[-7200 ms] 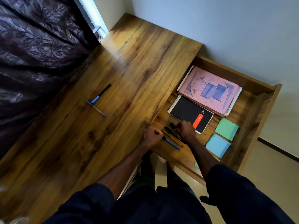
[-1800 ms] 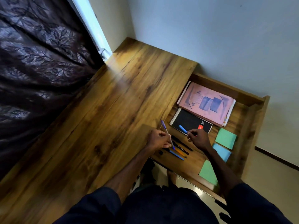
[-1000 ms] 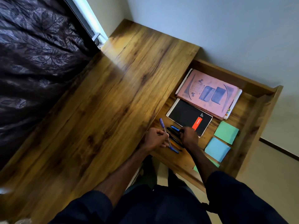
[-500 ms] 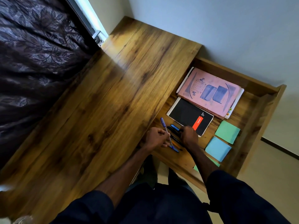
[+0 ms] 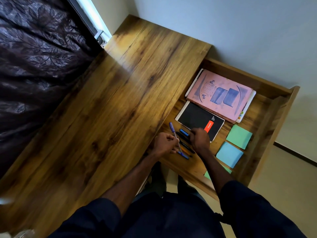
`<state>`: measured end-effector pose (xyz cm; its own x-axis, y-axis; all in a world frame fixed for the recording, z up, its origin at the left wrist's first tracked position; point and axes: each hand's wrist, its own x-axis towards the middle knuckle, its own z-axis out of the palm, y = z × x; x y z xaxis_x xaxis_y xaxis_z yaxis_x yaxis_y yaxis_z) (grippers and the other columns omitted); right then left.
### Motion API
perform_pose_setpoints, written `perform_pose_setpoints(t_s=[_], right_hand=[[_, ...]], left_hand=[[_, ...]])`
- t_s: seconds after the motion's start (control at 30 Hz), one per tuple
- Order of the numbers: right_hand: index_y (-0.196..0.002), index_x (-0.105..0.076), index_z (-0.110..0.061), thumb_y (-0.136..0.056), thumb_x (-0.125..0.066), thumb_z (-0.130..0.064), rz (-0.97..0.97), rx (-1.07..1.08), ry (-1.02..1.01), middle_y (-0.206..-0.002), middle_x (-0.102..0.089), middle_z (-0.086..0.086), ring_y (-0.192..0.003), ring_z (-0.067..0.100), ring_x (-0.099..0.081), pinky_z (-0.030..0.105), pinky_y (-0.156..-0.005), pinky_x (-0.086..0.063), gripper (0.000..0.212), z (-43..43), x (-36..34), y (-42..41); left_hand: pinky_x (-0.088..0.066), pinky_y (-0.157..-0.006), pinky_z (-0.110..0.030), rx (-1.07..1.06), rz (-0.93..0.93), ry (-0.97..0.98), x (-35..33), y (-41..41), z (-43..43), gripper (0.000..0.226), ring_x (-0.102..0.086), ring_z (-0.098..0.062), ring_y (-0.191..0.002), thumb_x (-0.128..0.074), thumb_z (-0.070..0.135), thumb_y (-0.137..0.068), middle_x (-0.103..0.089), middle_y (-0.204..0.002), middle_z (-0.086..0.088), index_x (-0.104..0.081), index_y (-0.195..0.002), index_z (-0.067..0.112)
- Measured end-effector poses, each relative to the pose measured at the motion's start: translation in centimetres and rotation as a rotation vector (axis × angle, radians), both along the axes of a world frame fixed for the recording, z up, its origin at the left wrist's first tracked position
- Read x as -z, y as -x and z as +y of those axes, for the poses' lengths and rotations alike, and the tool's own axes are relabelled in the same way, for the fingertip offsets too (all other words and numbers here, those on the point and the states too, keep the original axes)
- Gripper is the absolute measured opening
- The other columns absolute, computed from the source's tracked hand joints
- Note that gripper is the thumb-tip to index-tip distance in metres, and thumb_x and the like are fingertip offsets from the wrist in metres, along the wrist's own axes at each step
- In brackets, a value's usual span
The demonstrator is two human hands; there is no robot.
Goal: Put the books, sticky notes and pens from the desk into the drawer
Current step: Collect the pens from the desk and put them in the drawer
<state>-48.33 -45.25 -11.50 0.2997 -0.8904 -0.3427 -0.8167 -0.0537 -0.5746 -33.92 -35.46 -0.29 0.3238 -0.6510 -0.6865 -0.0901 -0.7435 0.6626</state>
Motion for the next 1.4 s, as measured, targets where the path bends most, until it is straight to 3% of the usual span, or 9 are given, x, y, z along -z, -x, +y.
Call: perform_pose_setpoints(t_s=[0.1,0.23,0.3,0.4,0.57,0.77,0.9,1.07,1.4], right_hand=[[-0.102,-0.076,-0.011,-0.096,-0.063,-0.016,-0.208,0.120,-0.012,-0.094,-0.073,0.000,-0.085,0.014,-0.067,0.023,-0.072,-0.051,0.016,-0.4,-2.8,-0.3],[-0.101,-0.076,-0.007,-0.099,-0.061,-0.032,-0.611,0.134,-0.486,-0.087,-0.077,0.008,-0.078,0.019,-0.074,0.028,-0.064,-0.059,0.029,-1.3,-7.6,-0.4],[-0.102,-0.077,-0.006,-0.097,-0.064,-0.027,-0.694,0.090,-0.574,-0.090,-0.076,0.013,-0.076,0.018,-0.072,0.025,-0.064,-0.059,0.025,-1.3,-8.9,-0.1],[-0.105,-0.076,-0.011,-0.092,-0.071,-0.014,-0.645,0.051,-0.527,-0.094,-0.077,0.008,-0.083,0.019,-0.075,0.024,-0.067,-0.059,0.015,-1.5,-9.3,0.4],[-0.103,-0.076,-0.010,-0.086,-0.078,-0.013,-0.616,0.163,-0.538,-0.092,-0.078,0.005,-0.085,0.021,-0.076,0.028,-0.069,-0.061,0.017,-2.1,-8.6,0.9],[-0.084,-0.077,-0.017,-0.076,-0.086,-0.017,-0.232,0.114,-0.191,-0.078,-0.073,-0.005,-0.072,0.007,-0.070,0.023,-0.065,-0.055,0.012,-3.0,-5.4,1.5],[-0.083,-0.077,-0.018,-0.080,-0.083,-0.014,-0.073,0.015,-0.193,-0.080,-0.073,-0.004,-0.078,0.010,-0.070,0.027,-0.068,-0.056,0.008,-2.8,-3.2,2.1],[-0.094,-0.077,-0.014,-0.087,-0.075,-0.009,0.010,-0.059,-0.186,-0.089,-0.073,0.000,-0.080,0.011,-0.067,0.020,-0.061,-0.048,0.009,-2.7,-2.3,2.0],[-0.102,-0.074,-0.012,-0.091,-0.069,-0.010,0.118,-0.122,-0.134,-0.095,-0.073,0.006,-0.087,0.020,-0.069,0.039,-0.079,-0.061,0.012,-2.6,-0.6,0.8]], left_hand=[[-0.064,-0.065,-0.029,0.050,-0.047,0.028,0.2,0.2,-0.4,0.018,-0.076,-0.016,-0.071,-0.067,0.018,-0.096,-0.076,-0.090,-0.010,-0.068,-0.107,0.004],[-0.065,-0.063,-0.035,0.078,-0.144,0.063,0.2,1.1,-1.5,0.020,-0.076,-0.017,-0.065,-0.071,0.018,-0.093,-0.077,-0.088,-0.011,-0.070,-0.107,0.004],[-0.063,-0.059,-0.029,0.105,-0.183,0.079,0.1,1.5,-2.1,0.018,-0.075,-0.013,-0.062,-0.071,0.019,-0.093,-0.077,-0.086,-0.010,-0.071,-0.104,0.004],[-0.062,-0.058,-0.026,0.134,-0.225,0.109,0.0,1.7,-2.5,0.018,-0.073,-0.008,-0.059,-0.072,0.020,-0.093,-0.077,-0.082,-0.006,-0.073,-0.102,0.004],[-0.059,-0.054,-0.018,0.226,-0.245,0.139,0.0,1.8,-2.5,0.019,-0.073,-0.008,-0.063,-0.070,0.020,-0.094,-0.077,-0.088,-0.006,-0.071,-0.108,0.007],[-0.061,-0.062,-0.022,0.221,-0.266,0.101,0.8,1.1,-1.8,0.017,-0.074,-0.014,-0.071,-0.068,0.011,-0.093,-0.076,-0.092,-0.008,-0.070,-0.108,0.007],[-0.062,-0.067,-0.024,0.222,-0.243,0.083,1.2,0.8,-1.2,0.019,-0.074,-0.012,-0.074,-0.071,0.013,-0.091,-0.075,-0.093,-0.005,-0.070,-0.110,0.008],[-0.056,-0.054,-0.015,0.230,-0.234,0.085,1.4,0.6,-0.4,0.018,-0.070,-0.006,-0.069,-0.069,0.012,-0.093,-0.074,-0.095,-0.007,-0.068,-0.110,0.007],[-0.058,-0.059,-0.019,0.216,-0.218,0.044,1.9,0.0,0.5,0.012,-0.072,-0.005,-0.066,-0.067,0.017,-0.095,-0.072,-0.084,0.007,-0.069,-0.107,0.014]])
